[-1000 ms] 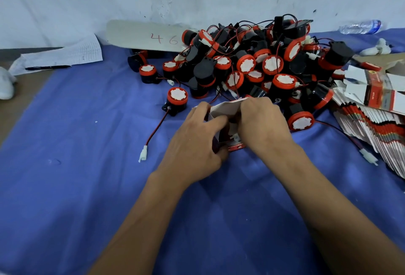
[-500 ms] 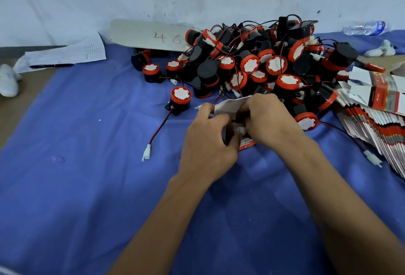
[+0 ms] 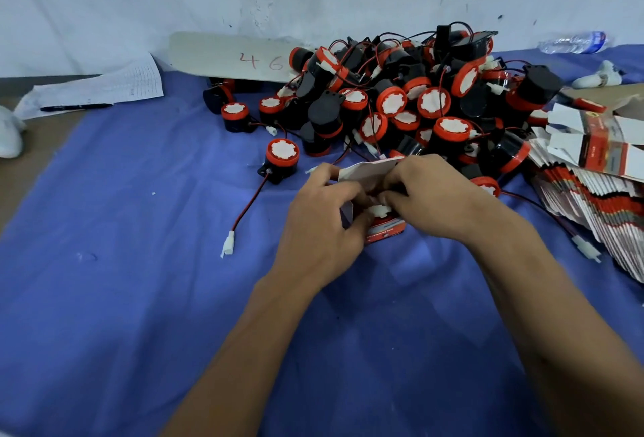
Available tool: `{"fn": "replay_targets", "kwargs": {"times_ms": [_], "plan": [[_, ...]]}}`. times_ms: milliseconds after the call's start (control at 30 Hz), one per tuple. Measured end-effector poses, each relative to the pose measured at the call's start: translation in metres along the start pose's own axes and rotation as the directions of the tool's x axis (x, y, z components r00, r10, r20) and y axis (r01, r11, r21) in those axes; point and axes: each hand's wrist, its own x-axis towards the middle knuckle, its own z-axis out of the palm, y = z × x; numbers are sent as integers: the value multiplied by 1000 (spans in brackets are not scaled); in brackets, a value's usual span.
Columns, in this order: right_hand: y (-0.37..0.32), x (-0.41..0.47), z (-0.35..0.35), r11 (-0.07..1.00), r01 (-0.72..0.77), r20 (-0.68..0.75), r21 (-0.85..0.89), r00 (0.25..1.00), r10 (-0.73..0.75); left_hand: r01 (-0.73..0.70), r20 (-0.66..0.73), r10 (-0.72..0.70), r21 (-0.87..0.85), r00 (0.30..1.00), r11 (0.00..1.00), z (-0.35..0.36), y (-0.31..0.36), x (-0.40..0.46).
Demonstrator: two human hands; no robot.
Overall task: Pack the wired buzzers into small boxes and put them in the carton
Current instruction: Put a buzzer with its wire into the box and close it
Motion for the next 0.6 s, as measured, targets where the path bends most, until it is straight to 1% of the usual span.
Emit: {"fn": "replay_targets", "kwargs": {"times_ms": [100,167,233,300,400,467,600], "plan": [[7,-2,-3,1000,3,7,14,1000,-3,34,32,-33,-24,999,999,0,1,0],[14,-3,-7,999,0,32,40,999,-2,69,63,-64,-82,996,994,-2,1,0],[20,-3,-9,995,19,76,97,997,-27,110,106,-95,-144,990,983,-3,2,0],[25,-3,-10,984,44,106,172,992,-63,127,120,-109,-160,987,979,-3,2,0],[30,-6,-12,959,55,159,280,982,-103,71,89,-63,-97,994,993,-1,1,0],[31,-6,-12,949,56,166,310,980,-112,42,67,-37,-79,997,996,1,-1,0],[29,-3,-3,970,56,87,238,993,-79,23,5,-23,-103,1000,994,3,-5,0]]}}
